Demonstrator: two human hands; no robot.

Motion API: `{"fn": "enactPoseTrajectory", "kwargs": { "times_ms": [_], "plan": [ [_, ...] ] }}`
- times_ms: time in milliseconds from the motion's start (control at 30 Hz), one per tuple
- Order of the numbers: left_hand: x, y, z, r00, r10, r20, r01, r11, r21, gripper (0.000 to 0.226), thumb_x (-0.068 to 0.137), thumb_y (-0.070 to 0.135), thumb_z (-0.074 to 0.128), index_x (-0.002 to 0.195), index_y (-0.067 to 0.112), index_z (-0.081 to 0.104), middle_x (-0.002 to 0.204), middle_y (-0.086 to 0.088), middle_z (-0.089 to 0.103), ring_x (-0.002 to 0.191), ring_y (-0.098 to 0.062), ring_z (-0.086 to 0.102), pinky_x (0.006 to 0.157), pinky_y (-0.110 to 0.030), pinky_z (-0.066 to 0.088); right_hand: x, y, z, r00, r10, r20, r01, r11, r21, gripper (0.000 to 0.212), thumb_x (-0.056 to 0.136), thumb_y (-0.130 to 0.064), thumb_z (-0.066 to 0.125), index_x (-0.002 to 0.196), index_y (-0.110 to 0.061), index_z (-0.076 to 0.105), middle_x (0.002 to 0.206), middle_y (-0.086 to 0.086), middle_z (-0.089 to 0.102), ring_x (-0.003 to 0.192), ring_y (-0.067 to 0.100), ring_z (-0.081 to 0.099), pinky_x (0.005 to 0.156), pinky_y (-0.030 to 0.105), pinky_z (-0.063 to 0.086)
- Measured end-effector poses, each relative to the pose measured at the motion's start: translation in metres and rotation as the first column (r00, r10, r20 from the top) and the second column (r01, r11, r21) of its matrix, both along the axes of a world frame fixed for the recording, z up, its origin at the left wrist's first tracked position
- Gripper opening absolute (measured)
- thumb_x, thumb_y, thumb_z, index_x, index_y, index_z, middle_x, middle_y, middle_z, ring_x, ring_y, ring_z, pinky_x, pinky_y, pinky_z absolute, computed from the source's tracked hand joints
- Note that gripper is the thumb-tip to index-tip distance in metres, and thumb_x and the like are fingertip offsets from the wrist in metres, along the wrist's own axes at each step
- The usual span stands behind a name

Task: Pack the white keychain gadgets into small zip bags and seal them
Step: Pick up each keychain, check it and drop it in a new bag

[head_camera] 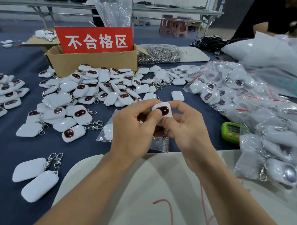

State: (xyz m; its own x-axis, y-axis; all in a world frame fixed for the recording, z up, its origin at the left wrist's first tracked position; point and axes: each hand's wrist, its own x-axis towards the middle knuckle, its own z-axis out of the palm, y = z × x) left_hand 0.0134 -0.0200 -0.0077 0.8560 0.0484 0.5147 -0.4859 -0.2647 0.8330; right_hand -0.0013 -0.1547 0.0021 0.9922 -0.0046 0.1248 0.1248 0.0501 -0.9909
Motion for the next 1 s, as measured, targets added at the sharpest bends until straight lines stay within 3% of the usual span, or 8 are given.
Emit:
{"fn": "enactPoseTrajectory", "kwargs": {
  "times_ms": [133,233,367,467,600,767,900,1000],
  "plan": [
    [0.003,0.002,-0.002,0.997,0.076,0.007,-0.076,0.997,0.018,0.006,0.088,0.03,0.076,0.089,0.037,0.075,0.067,0.011,0.064,0.064,-0.009,0.053,0.062,-0.015,0.04,0.003,-0.006,0.001,0.986,-0.159,0.051,0.159,0.987,0.017,0.019,0.091,0.004,0.068,0.091,-0.015,0.065,0.075,0.011,0.077,0.062,0.021,0.068,0.068,0.033,0.061],
    [0.003,0.001,-0.005,0.993,0.115,0.024,-0.117,0.989,0.094,0.008,0.082,0.033,0.079,0.089,0.035,0.076,0.076,0.016,0.067,0.076,-0.01,0.058,0.069,-0.015,0.041,0.005,-0.012,0.001,0.971,-0.211,0.116,0.208,0.977,0.041,0.034,0.088,0.009,0.07,0.077,-0.024,0.07,0.074,0.008,0.074,0.067,0.017,0.062,0.064,0.024,0.051],
    [0.001,-0.003,-0.005,0.98,0.179,0.083,-0.191,0.966,0.172,0.026,0.076,0.028,0.082,0.097,0.042,0.076,0.085,0.024,0.067,0.086,-0.004,0.059,0.077,-0.01,0.041,0.006,-0.016,0.002,0.953,-0.248,0.174,0.255,0.967,-0.017,0.036,0.083,0.012,0.074,0.075,-0.024,0.071,0.078,0.003,0.077,0.072,0.013,0.068,0.068,0.019,0.054],
    [0.001,-0.003,-0.007,0.985,0.155,0.077,-0.164,0.977,0.137,0.03,0.079,0.023,0.08,0.102,0.042,0.076,0.083,0.032,0.061,0.071,0.004,0.054,0.069,-0.006,0.037,0.007,-0.017,0.001,0.946,-0.261,0.192,0.273,0.961,-0.036,0.035,0.079,0.012,0.075,0.076,-0.023,0.072,0.08,0.003,0.078,0.073,0.015,0.07,0.069,0.02,0.056],
    [0.001,-0.004,-0.009,0.993,0.103,0.065,-0.11,0.987,0.117,0.021,0.084,0.028,0.074,0.1,0.043,0.073,0.079,0.027,0.061,0.057,0.003,0.05,0.058,-0.01,0.036,0.007,-0.019,0.0,0.95,-0.244,0.196,0.256,0.966,-0.04,0.029,0.08,0.011,0.075,0.079,-0.018,0.071,0.078,0.005,0.078,0.071,0.015,0.07,0.066,0.021,0.056],
    [0.001,-0.004,-0.009,0.992,0.11,0.069,-0.12,0.982,0.146,0.028,0.086,0.029,0.073,0.107,0.046,0.068,0.086,0.025,0.064,0.07,-0.007,0.058,0.063,-0.024,0.047,0.006,-0.017,0.003,0.957,-0.228,0.178,0.238,0.97,-0.04,0.029,0.082,0.009,0.076,0.076,-0.019,0.07,0.071,0.003,0.075,0.062,0.012,0.063,0.058,0.019,0.049],
    [0.0,-0.003,-0.008,0.996,0.05,0.073,-0.066,0.97,0.234,0.067,0.082,0.009,0.074,0.137,0.043,0.057,0.111,0.025,0.064,0.093,-0.009,0.061,0.076,-0.012,0.044,0.005,-0.017,0.005,0.975,-0.207,0.081,0.205,0.978,0.033,0.03,0.083,0.01,0.073,0.077,-0.02,0.07,0.068,0.007,0.071,0.058,0.016,0.056,0.055,0.022,0.047],
    [0.001,-0.004,-0.007,0.993,0.01,0.12,-0.045,0.954,0.295,0.053,0.086,0.005,0.073,0.131,0.032,0.063,0.12,0.019,0.064,0.107,-0.001,0.06,0.086,-0.01,0.042,0.004,-0.016,0.007,0.986,-0.16,-0.055,0.164,0.983,0.086,0.017,0.084,0.007,0.068,0.086,-0.01,0.07,0.057,0.011,0.06,0.048,0.016,0.048,0.045,0.019,0.04]
  ]
}}
